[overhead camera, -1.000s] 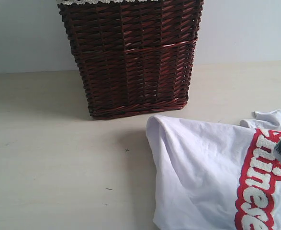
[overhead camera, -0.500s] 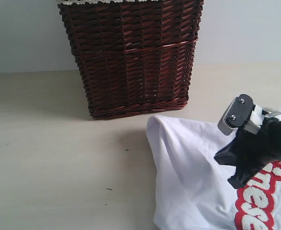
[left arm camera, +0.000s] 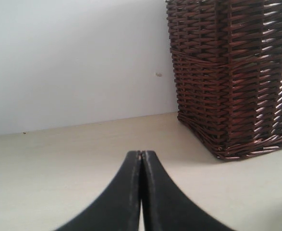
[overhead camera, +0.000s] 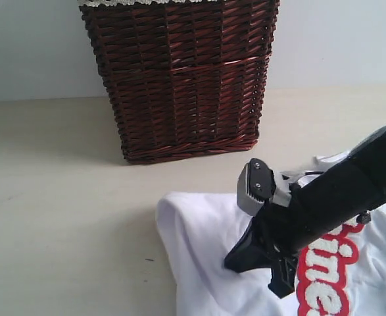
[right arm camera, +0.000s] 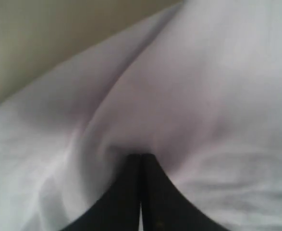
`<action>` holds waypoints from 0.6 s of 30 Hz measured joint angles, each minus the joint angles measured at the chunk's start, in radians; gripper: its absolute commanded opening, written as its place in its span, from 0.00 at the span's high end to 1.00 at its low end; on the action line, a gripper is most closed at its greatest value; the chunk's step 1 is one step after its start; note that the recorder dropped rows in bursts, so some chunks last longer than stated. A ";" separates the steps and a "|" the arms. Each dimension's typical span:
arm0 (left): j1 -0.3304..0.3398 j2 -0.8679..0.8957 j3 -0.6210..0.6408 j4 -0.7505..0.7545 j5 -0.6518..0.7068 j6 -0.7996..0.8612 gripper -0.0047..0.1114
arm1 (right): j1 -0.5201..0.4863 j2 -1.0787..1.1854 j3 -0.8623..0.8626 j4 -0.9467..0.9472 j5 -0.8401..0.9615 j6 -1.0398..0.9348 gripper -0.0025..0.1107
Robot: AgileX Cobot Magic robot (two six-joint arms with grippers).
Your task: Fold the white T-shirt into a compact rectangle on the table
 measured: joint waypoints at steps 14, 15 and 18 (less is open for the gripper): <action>0.000 0.000 0.000 0.000 0.000 0.000 0.96 | -0.040 -0.381 -0.016 0.064 -0.488 0.023 0.58; 0.000 0.000 0.000 0.000 0.000 0.000 0.96 | -0.074 -0.382 -0.016 0.066 -0.525 0.021 0.53; 0.000 0.000 0.000 0.000 0.000 0.000 0.96 | -0.181 -0.335 -0.016 0.083 -0.573 0.019 0.48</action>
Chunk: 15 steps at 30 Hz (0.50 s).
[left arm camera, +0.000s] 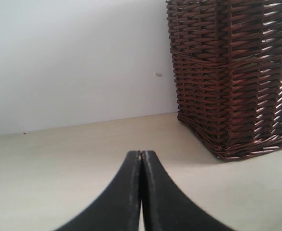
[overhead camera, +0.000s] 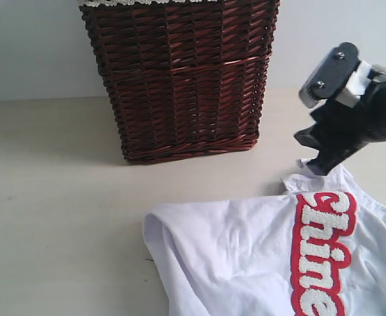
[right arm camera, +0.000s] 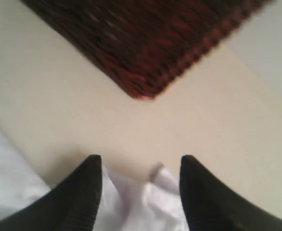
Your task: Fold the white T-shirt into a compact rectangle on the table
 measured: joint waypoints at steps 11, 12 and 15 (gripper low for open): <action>0.000 0.000 0.000 0.000 0.000 0.000 0.96 | -0.185 0.339 -0.147 0.351 0.122 0.005 0.50; 0.000 0.000 0.000 0.000 0.000 0.000 0.96 | -0.185 0.361 -0.170 0.355 0.111 0.017 0.50; 0.000 0.000 0.000 0.000 0.000 0.000 0.96 | -0.185 0.420 -0.186 0.359 0.097 0.046 0.51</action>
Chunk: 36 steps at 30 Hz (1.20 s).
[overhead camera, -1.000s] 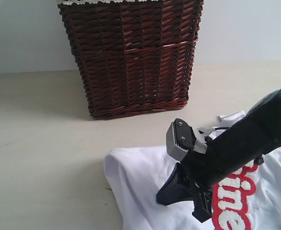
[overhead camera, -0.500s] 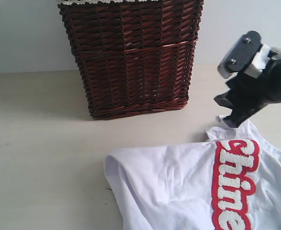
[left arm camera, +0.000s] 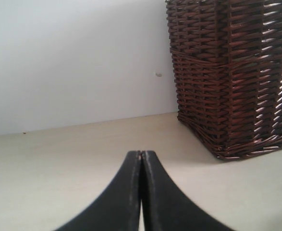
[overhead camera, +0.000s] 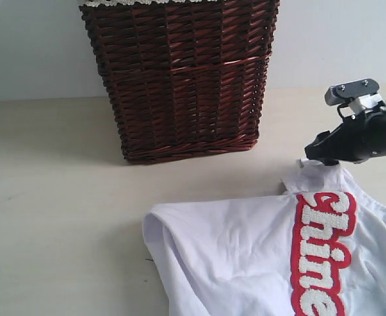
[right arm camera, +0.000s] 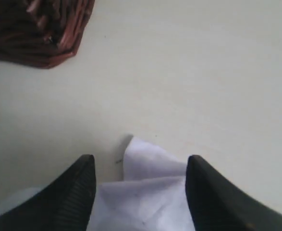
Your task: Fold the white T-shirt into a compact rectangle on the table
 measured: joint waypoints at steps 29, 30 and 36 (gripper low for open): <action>0.000 0.000 0.000 0.000 0.000 0.000 0.96 | 0.000 -0.055 -0.039 -0.008 -0.171 -0.059 0.56; 0.000 0.000 0.000 0.000 0.000 0.000 0.96 | 0.000 -0.053 -0.039 -0.008 -0.212 -0.057 0.51; 0.000 0.000 0.000 0.000 0.000 0.000 0.96 | 0.000 -0.067 -0.039 -0.006 -0.313 -0.053 0.47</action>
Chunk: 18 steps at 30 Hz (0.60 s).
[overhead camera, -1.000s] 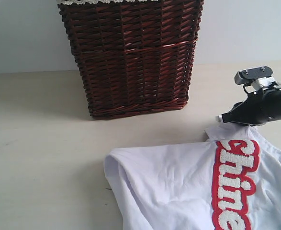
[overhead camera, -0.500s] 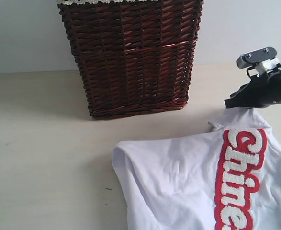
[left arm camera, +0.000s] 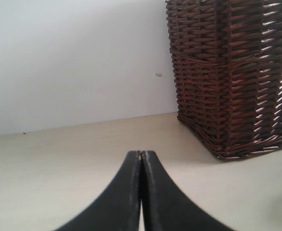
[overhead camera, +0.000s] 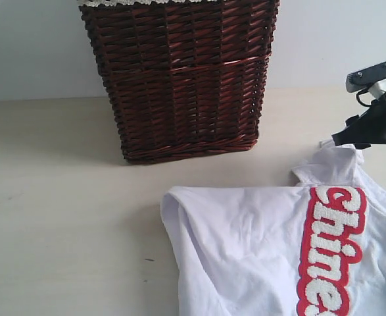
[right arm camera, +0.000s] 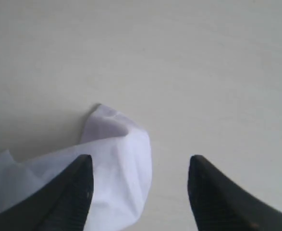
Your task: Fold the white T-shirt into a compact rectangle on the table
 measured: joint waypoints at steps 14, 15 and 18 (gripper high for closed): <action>0.000 0.000 0.000 0.000 0.000 0.000 0.96 | -0.004 -0.363 0.217 -0.582 0.532 0.015 0.78; 0.000 0.000 0.000 0.000 0.000 0.000 0.96 | -0.004 -0.382 0.241 -0.664 0.637 0.021 0.84; 0.000 0.000 0.000 0.000 0.000 0.000 0.96 | -0.001 -0.400 0.356 -0.913 0.752 0.092 0.98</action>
